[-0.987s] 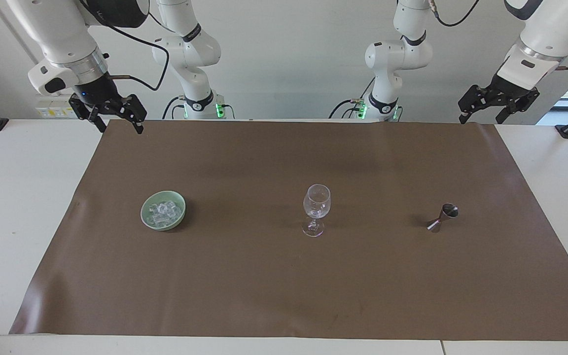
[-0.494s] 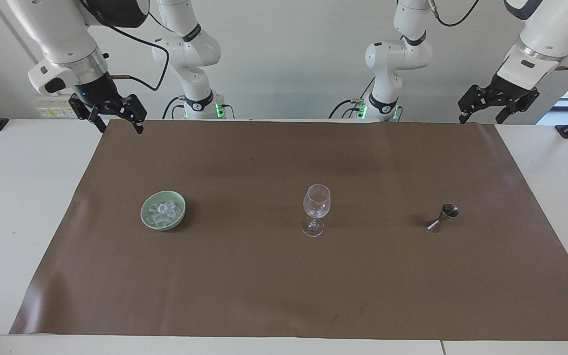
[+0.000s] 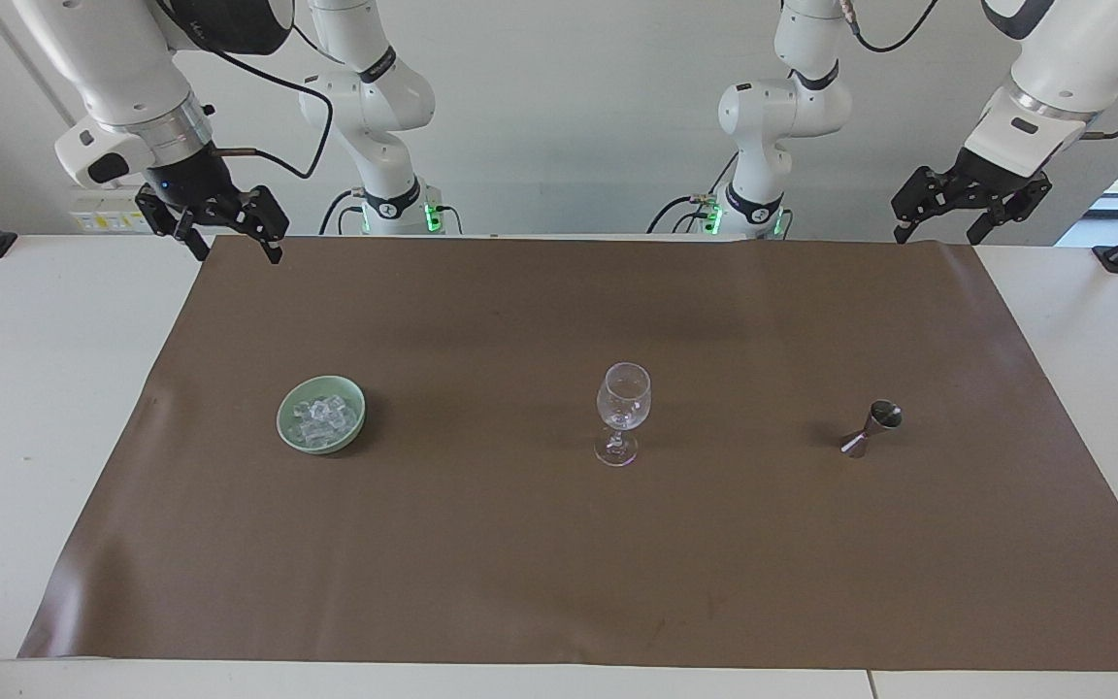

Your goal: Pour wine and add ice with both arms

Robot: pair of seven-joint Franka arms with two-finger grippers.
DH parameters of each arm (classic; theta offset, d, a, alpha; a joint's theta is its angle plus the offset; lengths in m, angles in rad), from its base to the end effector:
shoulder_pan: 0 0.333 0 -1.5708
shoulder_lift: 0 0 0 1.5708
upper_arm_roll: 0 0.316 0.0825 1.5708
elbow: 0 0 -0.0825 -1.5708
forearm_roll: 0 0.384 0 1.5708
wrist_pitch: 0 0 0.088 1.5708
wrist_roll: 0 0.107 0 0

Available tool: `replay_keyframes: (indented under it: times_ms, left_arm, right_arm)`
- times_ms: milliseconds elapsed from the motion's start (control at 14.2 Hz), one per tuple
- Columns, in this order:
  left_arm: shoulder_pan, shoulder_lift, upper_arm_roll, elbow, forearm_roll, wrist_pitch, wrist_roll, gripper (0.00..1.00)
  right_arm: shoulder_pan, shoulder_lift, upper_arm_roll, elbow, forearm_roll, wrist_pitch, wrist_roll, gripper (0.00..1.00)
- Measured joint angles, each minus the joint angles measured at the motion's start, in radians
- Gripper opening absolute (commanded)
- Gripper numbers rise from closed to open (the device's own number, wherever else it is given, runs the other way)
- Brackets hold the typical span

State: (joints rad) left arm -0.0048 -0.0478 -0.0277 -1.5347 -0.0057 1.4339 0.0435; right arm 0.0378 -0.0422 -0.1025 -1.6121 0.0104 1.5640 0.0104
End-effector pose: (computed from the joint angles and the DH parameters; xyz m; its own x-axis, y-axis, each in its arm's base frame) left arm 0.5249 -0.0181 0.6554 0.9957 -0.0766 -0.0528 -0.0763 -0.9971 0.0066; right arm 0.5393 -0.0350 0.6274 0.9972 -0.0748 -0.0063 -0.0749 -0.9971 -0.0147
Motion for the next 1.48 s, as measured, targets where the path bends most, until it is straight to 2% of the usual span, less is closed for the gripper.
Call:
replay_keyframes:
  times_ms: [1481]
  left_arm:
    - [0.005,-0.003,0.023,0.005,0.0,-0.012,-0.001,1.0]
  right_arm:
    - [0.0,0.0,0.0,0.0,0.0,0.0,0.0,1.0]
